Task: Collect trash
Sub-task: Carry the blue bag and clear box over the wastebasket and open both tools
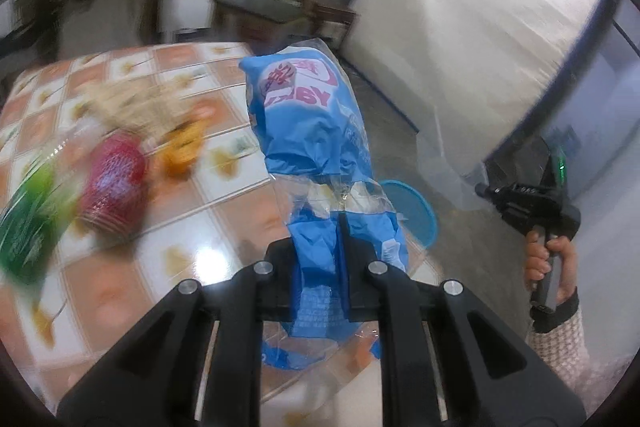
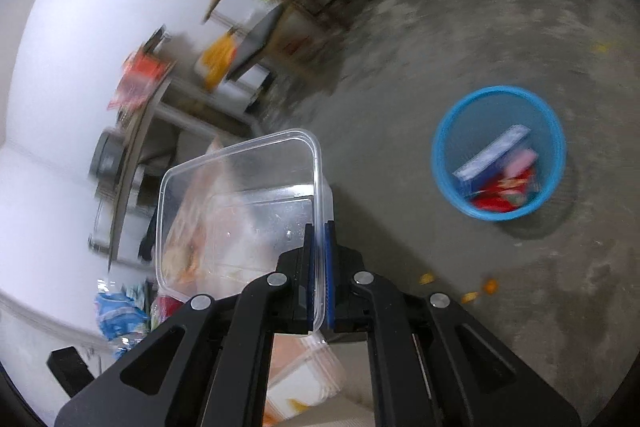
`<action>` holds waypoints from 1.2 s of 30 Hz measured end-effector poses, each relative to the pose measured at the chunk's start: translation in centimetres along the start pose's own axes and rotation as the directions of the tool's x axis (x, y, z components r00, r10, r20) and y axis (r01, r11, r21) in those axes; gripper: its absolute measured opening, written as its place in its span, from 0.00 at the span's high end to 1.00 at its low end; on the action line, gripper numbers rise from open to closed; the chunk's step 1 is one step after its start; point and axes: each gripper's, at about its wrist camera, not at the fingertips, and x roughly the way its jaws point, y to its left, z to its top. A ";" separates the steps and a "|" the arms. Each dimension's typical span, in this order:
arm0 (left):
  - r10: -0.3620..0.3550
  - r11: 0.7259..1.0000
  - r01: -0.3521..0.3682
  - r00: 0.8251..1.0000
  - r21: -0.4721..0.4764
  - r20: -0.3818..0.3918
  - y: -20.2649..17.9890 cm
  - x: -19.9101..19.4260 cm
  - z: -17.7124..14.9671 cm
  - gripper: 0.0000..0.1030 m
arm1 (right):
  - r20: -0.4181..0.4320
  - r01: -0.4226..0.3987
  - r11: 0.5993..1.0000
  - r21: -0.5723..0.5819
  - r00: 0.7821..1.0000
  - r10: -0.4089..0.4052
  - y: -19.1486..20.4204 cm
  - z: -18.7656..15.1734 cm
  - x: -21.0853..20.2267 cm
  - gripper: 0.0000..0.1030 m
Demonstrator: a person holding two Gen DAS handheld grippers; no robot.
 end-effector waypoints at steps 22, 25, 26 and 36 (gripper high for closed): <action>-0.139 0.986 0.163 0.794 -0.013 -0.592 -18.8 36.9 2.2 0.88 | 0.005 0.202 0.876 0.439 0.974 -0.227 -23.7 7.2 3.5 0.96; -0.115 0.992 0.118 0.760 -0.038 -0.640 -19.3 41.6 0.9 0.88 | -0.020 0.224 0.858 0.462 0.970 -0.243 -25.1 8.4 5.4 0.96; -0.111 0.993 0.107 0.749 -0.046 -0.653 -19.4 43.2 0.6 0.88 | -0.032 0.231 0.851 0.472 0.969 -0.245 -25.6 8.9 6.4 0.96; -0.180 0.982 0.092 0.713 -0.163 -0.678 -21.0 51.4 -0.9 0.33 | -0.096 0.314 0.830 0.462 0.948 -0.304 -26.3 12.5 10.8 0.96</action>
